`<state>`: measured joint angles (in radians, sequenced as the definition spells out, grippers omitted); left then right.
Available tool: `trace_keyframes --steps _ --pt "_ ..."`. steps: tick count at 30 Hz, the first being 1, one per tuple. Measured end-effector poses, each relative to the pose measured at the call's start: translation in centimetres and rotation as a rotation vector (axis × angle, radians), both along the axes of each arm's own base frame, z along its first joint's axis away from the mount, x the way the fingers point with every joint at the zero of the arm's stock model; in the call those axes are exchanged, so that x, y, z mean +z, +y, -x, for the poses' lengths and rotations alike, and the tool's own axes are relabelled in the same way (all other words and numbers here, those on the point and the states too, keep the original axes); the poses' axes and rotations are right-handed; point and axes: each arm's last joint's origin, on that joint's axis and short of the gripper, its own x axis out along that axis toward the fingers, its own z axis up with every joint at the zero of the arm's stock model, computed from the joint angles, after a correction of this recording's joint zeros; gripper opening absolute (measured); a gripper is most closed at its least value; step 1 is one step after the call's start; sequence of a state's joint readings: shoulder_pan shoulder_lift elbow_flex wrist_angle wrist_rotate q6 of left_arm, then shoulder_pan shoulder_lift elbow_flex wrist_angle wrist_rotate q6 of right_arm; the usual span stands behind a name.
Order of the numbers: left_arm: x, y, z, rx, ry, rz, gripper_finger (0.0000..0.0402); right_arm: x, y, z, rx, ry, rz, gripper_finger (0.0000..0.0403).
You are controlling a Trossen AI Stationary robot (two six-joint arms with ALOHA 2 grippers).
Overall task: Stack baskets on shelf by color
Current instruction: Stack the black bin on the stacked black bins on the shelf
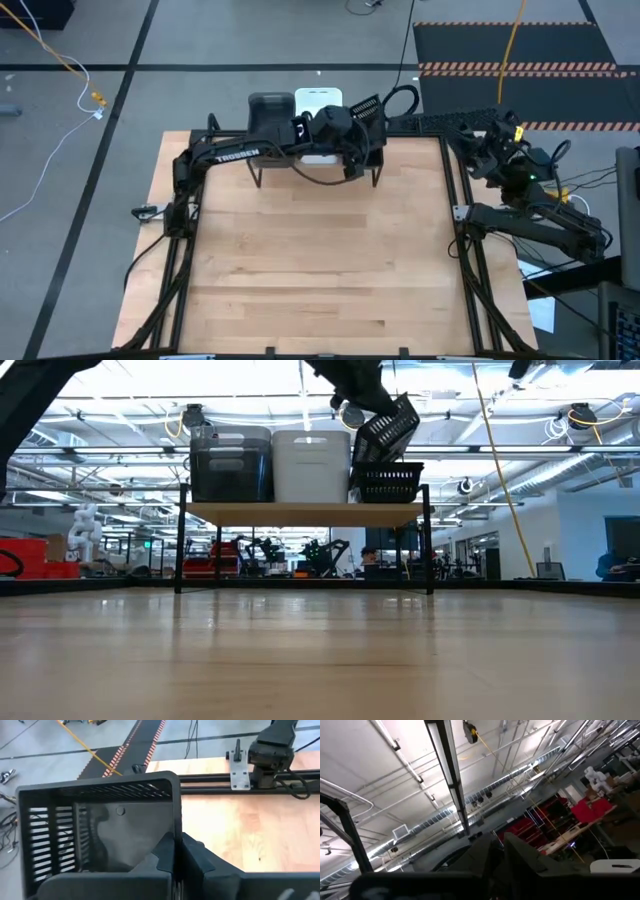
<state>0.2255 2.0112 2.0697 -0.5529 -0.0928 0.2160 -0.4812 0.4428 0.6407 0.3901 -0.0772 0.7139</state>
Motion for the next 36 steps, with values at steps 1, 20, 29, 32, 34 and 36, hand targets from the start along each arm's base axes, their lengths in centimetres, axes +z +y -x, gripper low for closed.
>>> trace_keyframes --steps 1,20,29,32,34,36 --pt "0.0 0.0 0.0 -0.003 0.004 -0.006 0.0012 0.0 0.0 0.0 -0.001 0.001 -0.001 0.0047" --pt "-0.5 -0.2 0.3 0.014 0.090 -0.059 0.0167 -2.5 -1.7 -2.9 -0.042 0.240 -0.110 0.0047" --pt "-0.6 -0.5 0.3 -0.013 0.107 -0.093 0.0184 -6.2 -4.0 -7.0 -0.100 0.536 -0.181 0.0047" --pt "-0.6 -0.5 0.3 -0.016 0.109 -0.097 0.0184 -7.3 -4.5 -7.9 -0.101 0.600 -0.198 0.0047" --pt "-0.6 -0.5 0.3 -0.016 0.111 -0.097 0.0184 -7.5 -4.6 -8.2 -0.084 0.615 -0.194 0.0047" --pt "-0.6 -0.5 0.3 -0.018 0.119 -0.098 0.0184 -7.8 -4.6 -8.5 -0.059 0.631 -0.189 0.0047"
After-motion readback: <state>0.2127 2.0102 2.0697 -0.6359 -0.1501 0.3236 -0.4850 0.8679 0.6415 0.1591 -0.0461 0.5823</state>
